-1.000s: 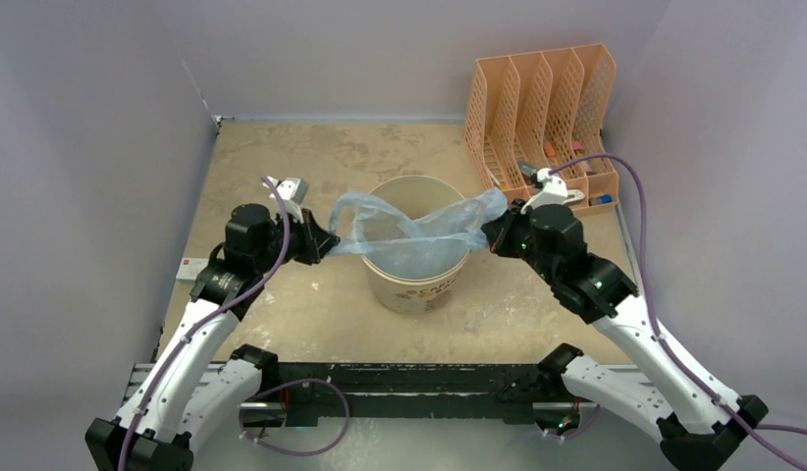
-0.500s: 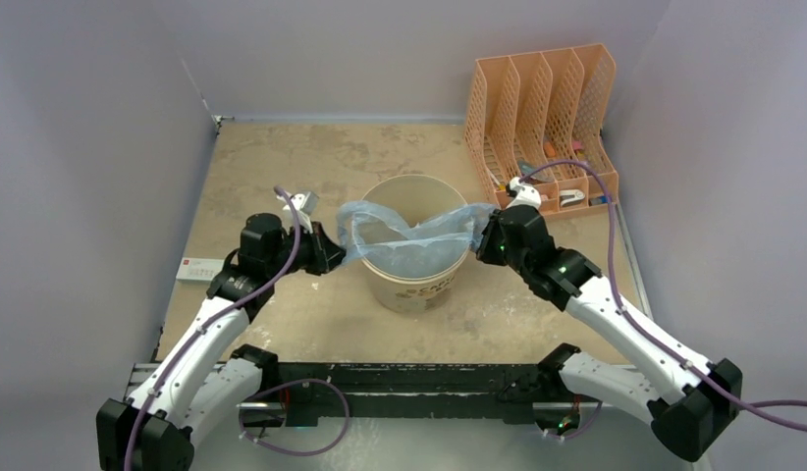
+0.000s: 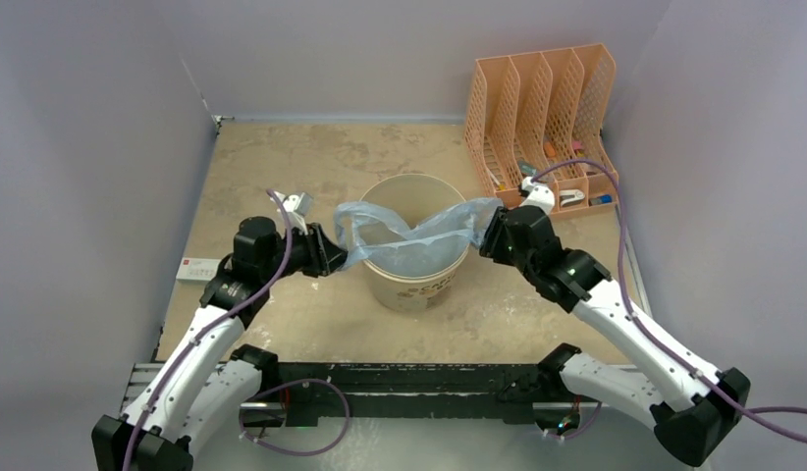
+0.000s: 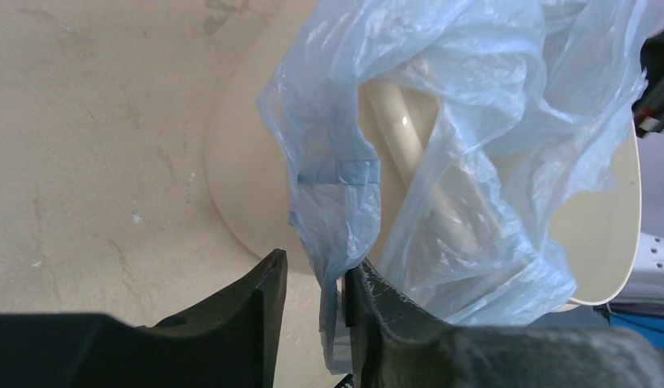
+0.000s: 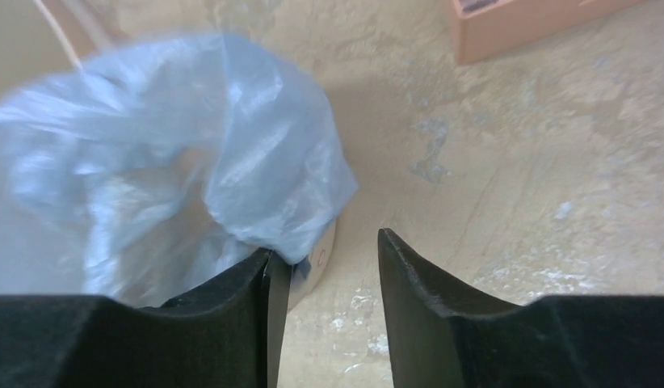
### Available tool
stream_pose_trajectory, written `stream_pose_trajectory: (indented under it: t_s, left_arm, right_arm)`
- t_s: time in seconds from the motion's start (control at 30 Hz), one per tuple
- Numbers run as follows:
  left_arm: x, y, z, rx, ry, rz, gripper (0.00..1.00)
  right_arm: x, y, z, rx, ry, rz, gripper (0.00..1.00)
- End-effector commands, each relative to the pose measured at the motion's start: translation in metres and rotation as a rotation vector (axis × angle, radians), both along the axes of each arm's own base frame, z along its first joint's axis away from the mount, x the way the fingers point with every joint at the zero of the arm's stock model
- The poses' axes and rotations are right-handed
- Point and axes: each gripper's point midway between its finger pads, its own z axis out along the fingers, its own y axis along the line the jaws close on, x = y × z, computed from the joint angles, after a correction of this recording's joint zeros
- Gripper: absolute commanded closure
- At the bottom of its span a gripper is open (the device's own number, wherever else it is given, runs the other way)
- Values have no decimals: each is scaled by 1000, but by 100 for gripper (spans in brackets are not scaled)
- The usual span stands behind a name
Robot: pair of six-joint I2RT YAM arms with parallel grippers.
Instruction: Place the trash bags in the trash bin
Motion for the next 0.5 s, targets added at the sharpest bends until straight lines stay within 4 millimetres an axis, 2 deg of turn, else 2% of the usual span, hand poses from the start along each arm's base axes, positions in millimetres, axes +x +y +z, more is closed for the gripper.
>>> stream_pose_trajectory:
  t_s: [0.0,0.17,0.3,0.47]
  left_arm:
    - [13,15,38,36,-106,91,67]
    - [10,27,56,56,-157,147,50]
    - [5,34,79,94,-252,138,30]
    - [6,39,107,154,-314,128,25]
  right_arm:
    - [5,-25,57,25,-139,-128,50]
    - [-3,-37,99,102,-232,-170,45]
    - [-5,-40,127,160,-316,-168,39]
    - [-4,-28,149,194,-369,-100,34]
